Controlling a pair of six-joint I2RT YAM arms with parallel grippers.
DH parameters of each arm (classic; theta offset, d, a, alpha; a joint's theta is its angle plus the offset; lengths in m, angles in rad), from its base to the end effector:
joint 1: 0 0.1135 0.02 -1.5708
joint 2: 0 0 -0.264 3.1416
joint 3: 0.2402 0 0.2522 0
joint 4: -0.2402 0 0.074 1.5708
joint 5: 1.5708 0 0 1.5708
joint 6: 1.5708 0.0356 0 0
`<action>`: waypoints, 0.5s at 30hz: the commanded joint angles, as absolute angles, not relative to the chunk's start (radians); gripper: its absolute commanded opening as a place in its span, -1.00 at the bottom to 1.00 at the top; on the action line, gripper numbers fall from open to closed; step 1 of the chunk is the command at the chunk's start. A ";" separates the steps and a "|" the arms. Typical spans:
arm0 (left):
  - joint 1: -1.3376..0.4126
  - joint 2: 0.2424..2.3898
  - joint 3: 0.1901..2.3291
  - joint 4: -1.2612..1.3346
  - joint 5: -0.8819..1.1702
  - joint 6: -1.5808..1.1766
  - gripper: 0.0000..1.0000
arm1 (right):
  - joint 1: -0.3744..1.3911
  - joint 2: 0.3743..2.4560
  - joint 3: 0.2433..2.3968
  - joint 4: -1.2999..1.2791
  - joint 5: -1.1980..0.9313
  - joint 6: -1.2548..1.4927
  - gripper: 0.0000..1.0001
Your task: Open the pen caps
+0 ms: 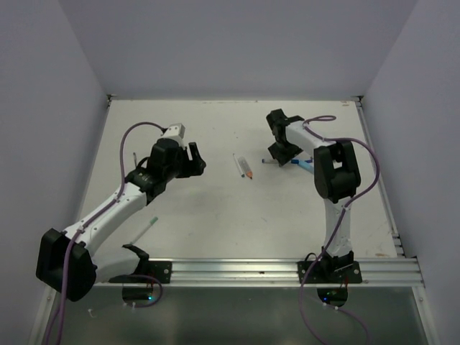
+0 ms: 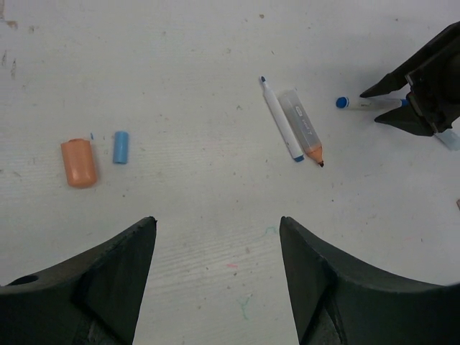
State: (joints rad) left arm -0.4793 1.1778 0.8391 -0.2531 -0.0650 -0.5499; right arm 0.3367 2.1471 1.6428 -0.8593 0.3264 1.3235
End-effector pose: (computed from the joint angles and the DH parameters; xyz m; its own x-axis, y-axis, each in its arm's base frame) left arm 0.2325 -0.1182 0.2715 -0.6375 -0.2564 -0.7265 0.0929 0.9105 -0.4028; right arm 0.4091 0.1311 0.1636 -0.4691 0.8088 -0.3546 0.8342 0.5376 0.1227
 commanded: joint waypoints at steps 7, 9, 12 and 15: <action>-0.485 1.114 0.807 -0.222 -0.101 -0.566 0.47 | 0.397 2.118 1.519 -0.891 0.330 1.319 -0.59; -0.485 1.114 0.810 -0.227 -0.091 -0.565 0.47 | 0.405 2.103 1.496 -0.874 0.325 1.304 -0.75; -0.483 1.103 0.799 -0.215 -0.074 -0.568 0.47 | 0.426 2.067 1.421 -0.841 0.318 1.281 -0.91; -0.485 1.100 0.793 -0.206 -0.054 -0.565 0.47 | 0.439 2.016 1.373 -0.789 0.319 1.231 -1.00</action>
